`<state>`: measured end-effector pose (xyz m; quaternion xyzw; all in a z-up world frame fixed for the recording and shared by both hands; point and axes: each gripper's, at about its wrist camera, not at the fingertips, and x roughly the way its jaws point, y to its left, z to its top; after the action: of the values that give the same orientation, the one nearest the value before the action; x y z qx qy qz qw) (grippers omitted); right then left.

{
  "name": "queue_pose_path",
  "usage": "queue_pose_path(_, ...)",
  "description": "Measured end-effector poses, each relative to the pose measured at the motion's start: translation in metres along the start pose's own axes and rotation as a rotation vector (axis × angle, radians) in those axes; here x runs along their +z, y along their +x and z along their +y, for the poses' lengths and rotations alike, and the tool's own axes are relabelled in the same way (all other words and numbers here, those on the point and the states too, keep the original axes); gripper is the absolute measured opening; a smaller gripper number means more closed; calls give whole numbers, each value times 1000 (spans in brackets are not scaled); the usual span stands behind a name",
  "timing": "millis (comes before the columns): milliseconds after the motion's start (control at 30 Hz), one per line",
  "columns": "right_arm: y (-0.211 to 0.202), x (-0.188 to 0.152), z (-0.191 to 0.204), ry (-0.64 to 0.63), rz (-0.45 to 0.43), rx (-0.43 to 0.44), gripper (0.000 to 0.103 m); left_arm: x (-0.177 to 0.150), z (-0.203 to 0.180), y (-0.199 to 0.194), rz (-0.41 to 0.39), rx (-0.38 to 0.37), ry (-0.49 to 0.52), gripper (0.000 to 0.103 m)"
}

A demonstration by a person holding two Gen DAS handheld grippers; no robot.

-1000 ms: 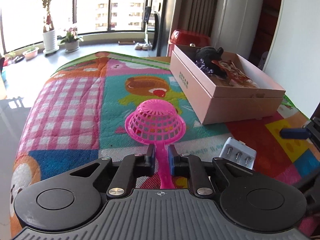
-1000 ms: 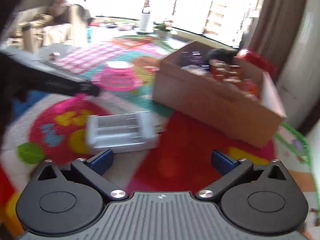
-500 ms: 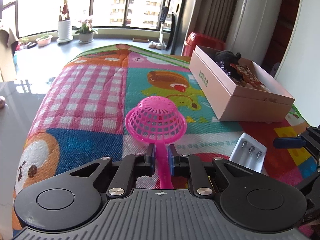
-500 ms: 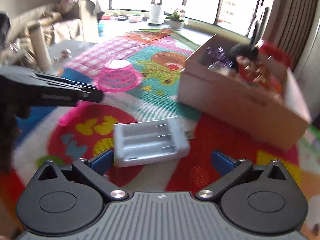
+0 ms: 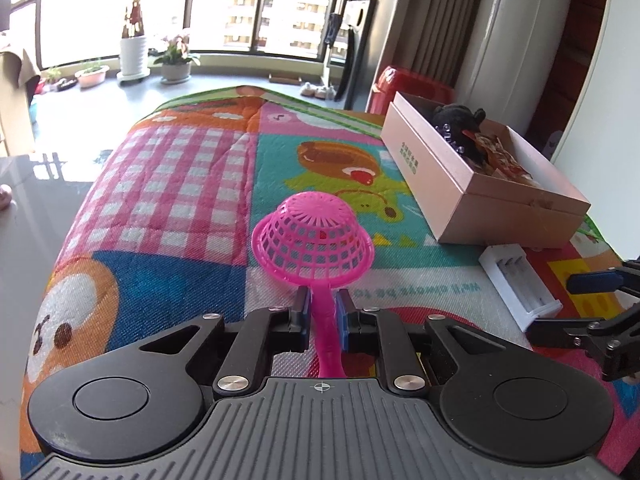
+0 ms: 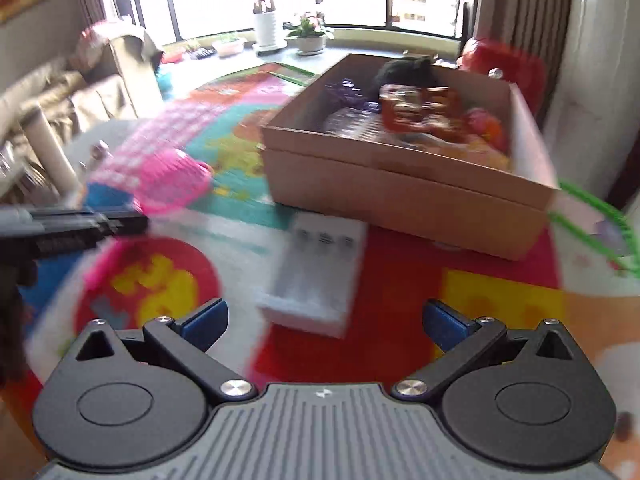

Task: Organize objects
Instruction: 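Grasp the white charger with right tool while left tool holds strainer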

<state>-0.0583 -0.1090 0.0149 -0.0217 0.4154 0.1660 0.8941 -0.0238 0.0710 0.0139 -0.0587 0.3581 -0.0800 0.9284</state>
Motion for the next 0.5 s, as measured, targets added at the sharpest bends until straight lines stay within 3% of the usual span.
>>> queue_pose_path(100,23,11,20,-61,-25,-21,103,-1,-1,0,1,4,-3,16)
queue_pose_path(167,38,18,33,-97,-5,-53,84,-1,-1,-1,5,7,-11,16)
queue_pose_path(200,35,18,37,-106,-14,-46,80,-1,-1,-1,7,7,-14,16)
queue_pose_path(267,26,15,45,-168,3,4,48,-2,-2,-2,8,12,-8,16)
queue_pose_path(500,-21,-18,29,-190,12,31,47,-13,-20,-14,10,29,83,16)
